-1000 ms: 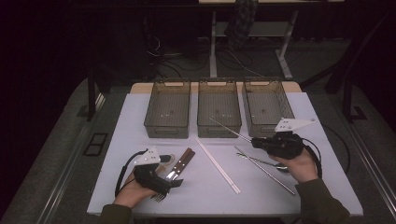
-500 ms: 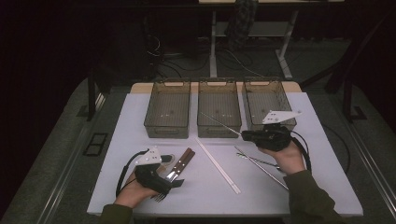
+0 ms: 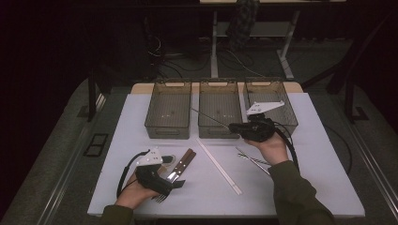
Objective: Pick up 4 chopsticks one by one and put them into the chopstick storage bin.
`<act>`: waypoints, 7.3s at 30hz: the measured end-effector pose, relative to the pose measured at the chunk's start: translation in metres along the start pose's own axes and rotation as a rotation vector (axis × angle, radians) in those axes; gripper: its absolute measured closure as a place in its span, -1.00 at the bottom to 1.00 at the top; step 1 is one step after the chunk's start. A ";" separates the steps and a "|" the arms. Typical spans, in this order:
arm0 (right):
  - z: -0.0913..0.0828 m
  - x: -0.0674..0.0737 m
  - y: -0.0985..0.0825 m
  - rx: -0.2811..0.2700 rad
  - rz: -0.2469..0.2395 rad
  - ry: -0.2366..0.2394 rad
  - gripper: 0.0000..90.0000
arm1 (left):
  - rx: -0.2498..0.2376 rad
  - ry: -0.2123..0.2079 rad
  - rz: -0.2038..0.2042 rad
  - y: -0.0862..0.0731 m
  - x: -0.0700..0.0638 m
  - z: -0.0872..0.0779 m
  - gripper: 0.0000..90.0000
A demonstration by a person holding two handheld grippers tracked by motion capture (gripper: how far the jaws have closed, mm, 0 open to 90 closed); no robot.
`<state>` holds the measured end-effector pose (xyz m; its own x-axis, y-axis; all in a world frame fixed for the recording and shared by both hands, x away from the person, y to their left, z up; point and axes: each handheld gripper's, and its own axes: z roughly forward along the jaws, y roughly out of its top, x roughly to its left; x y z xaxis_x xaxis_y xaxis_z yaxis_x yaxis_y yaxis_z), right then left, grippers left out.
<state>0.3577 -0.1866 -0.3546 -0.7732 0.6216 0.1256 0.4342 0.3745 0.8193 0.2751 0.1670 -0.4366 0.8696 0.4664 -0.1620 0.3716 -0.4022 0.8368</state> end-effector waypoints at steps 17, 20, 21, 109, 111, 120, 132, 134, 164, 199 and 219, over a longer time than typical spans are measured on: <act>0.027 0.002 0.032 0.011 0.023 -0.025 0.88 | -0.005 0.002 0.000 0.001 -0.001 -0.001 -1.00; 0.034 0.003 0.038 0.016 0.027 -0.032 0.88 | -0.005 0.002 0.002 0.001 -0.002 0.000 -1.00; 0.036 0.003 0.041 0.020 0.028 -0.034 0.88 | -0.002 0.004 0.004 0.001 -0.002 0.000 -1.00; 0.093 -0.013 0.084 0.063 0.019 -0.042 -0.41 | 0.001 0.005 0.021 0.002 0.000 0.000 -1.00; 0.086 -0.014 0.081 0.064 0.012 -0.047 -0.42 | 0.001 0.006 0.021 0.002 0.000 0.000 -1.00; 0.060 -0.019 0.065 0.055 0.005 -0.048 -0.42 | 0.001 0.010 0.018 0.002 0.000 0.000 -1.00; 0.034 -0.021 0.038 0.053 -0.004 -0.034 -0.42 | 0.004 0.008 0.017 0.002 0.001 0.001 -1.00; 0.029 -0.022 0.033 0.056 -0.009 -0.037 -0.42 | 0.004 0.009 0.018 0.003 0.001 0.001 -1.00; -0.040 -0.028 -0.063 0.070 0.056 -0.029 -0.30 | 0.017 0.019 0.021 0.002 0.001 0.001 -1.00; -0.080 -0.010 -0.152 0.302 0.035 -0.044 0.66 | 0.024 0.027 0.030 0.002 -0.002 0.001 -1.00; -0.072 -0.003 -0.155 0.335 0.018 -0.115 0.88 | 0.030 0.026 0.029 0.002 -0.003 0.003 -1.00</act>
<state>0.2592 -0.2960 -0.4413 -0.7152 0.6964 0.0588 0.5895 0.5559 0.5861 0.2746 0.1628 -0.4354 0.8716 0.4744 -0.1236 0.3559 -0.4389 0.8251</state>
